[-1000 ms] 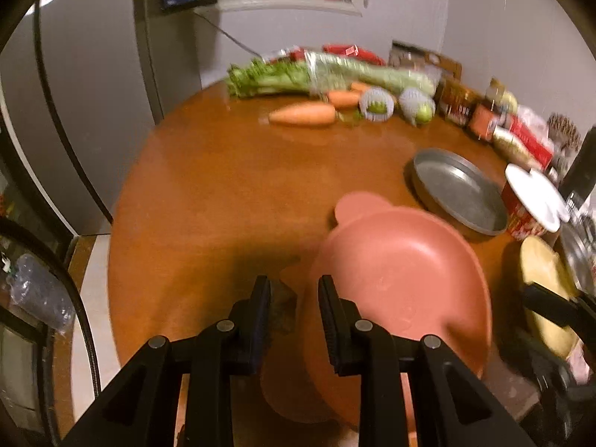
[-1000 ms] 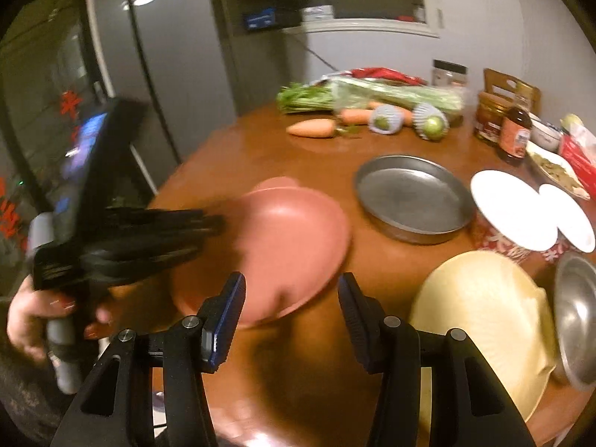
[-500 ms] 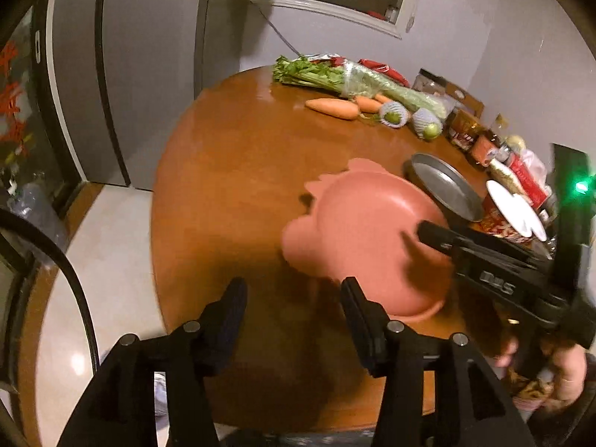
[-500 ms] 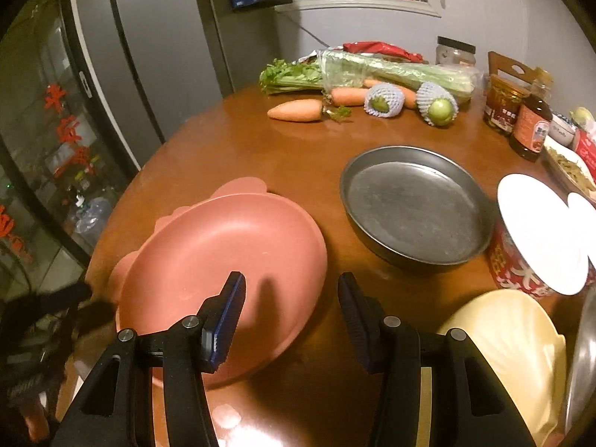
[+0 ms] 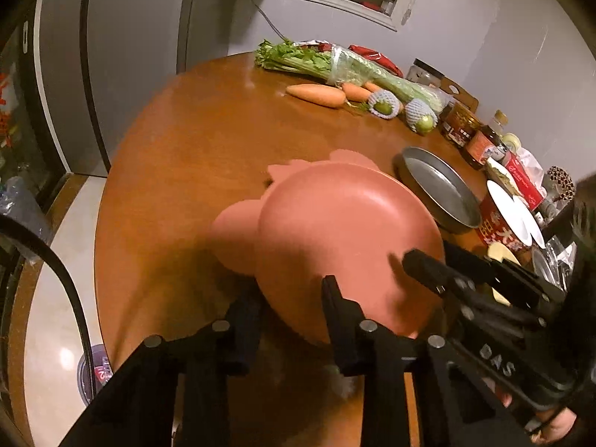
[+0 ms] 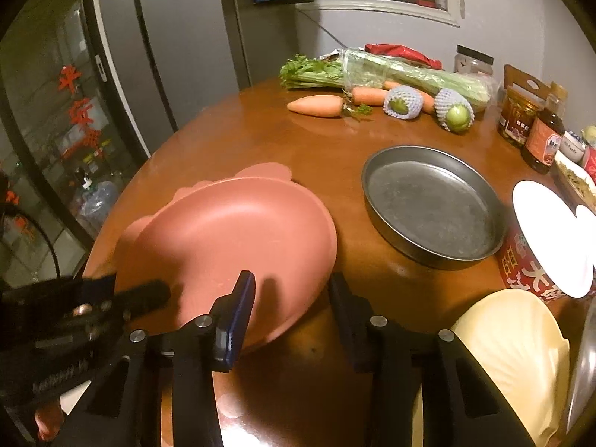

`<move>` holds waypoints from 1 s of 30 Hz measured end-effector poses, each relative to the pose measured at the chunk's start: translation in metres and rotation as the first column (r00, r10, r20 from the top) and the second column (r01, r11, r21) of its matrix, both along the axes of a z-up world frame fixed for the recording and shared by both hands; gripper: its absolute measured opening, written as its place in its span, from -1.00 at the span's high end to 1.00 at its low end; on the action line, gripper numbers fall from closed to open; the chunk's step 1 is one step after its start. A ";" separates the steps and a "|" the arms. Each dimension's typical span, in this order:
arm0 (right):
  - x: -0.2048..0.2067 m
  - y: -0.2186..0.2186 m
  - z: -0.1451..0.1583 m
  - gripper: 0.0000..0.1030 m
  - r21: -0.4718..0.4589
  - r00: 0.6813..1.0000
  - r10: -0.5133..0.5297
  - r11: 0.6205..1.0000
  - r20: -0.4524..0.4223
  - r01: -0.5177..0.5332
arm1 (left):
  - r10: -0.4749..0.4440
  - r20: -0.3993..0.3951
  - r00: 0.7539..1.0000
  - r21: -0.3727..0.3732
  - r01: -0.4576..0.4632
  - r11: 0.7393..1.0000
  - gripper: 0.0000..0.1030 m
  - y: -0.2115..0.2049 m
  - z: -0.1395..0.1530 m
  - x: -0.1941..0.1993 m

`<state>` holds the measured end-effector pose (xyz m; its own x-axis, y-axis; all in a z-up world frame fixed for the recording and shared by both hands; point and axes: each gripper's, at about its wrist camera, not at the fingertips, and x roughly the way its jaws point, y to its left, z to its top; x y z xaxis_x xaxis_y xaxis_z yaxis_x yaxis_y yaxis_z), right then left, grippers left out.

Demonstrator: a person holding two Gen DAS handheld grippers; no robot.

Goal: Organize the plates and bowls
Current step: 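Lift the pink plate with the left gripper and set it down apart from the dishes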

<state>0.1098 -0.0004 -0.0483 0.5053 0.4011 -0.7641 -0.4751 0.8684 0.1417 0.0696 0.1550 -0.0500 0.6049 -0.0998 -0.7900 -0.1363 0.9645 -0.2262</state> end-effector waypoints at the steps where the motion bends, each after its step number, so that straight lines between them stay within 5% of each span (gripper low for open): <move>1: -0.001 0.001 0.000 0.18 -0.003 1.000 0.000 1.000 0.004 0.000 | -0.003 -0.002 1.000 0.009 0.003 1.000 0.43 0.001 0.000 0.003; 23: 0.014 0.008 -0.001 0.16 0.022 1.000 -0.015 1.000 -0.021 0.016 | -0.031 0.006 1.000 0.094 0.030 0.995 0.43 0.007 0.002 0.041; 30: 0.013 0.004 0.002 0.15 0.037 0.999 -0.026 0.999 -0.035 0.027 | -0.013 0.028 1.000 0.133 0.009 0.991 0.23 0.006 0.008 0.035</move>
<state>0.1226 0.0039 -0.0468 0.4897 0.4165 -0.7660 -0.4465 0.8744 0.1900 0.1043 0.1610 -0.0419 0.6269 -0.0015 -0.7791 -0.1212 0.9876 -0.0995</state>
